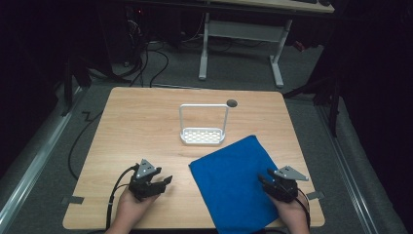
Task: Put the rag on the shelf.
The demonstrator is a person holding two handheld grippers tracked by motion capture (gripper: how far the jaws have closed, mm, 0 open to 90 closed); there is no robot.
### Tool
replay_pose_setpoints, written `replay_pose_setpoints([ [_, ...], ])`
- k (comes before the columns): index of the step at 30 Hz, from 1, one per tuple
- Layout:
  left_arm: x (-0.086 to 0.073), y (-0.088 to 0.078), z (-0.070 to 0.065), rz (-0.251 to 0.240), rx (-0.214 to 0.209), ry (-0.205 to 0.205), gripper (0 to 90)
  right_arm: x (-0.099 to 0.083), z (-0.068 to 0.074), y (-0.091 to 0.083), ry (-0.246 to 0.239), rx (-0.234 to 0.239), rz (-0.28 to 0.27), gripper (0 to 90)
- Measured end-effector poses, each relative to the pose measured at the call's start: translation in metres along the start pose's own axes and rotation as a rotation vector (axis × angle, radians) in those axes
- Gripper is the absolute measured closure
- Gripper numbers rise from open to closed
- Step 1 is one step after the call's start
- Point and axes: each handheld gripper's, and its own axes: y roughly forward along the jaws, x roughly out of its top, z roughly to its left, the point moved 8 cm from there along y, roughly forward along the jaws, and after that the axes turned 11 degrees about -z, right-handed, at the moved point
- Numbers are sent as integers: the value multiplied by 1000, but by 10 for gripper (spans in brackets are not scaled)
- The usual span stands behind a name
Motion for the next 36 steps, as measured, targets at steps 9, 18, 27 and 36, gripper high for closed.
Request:
replay_pose_setpoints([
  [9,-4,5,-7,22,-25,23,456,6,-5,4,-16,-7,-38,549],
  [18,1,14,-32,6,-103,18,612,8,-8,4,-18,-11,-49,568],
  [27,9,35,-104,55,-281,81,900,8,-9,4,-7,-9,-46,597],
  [36,-4,47,-148,118,-371,151,900,8,-6,4,-18,-3,-47,598],
])
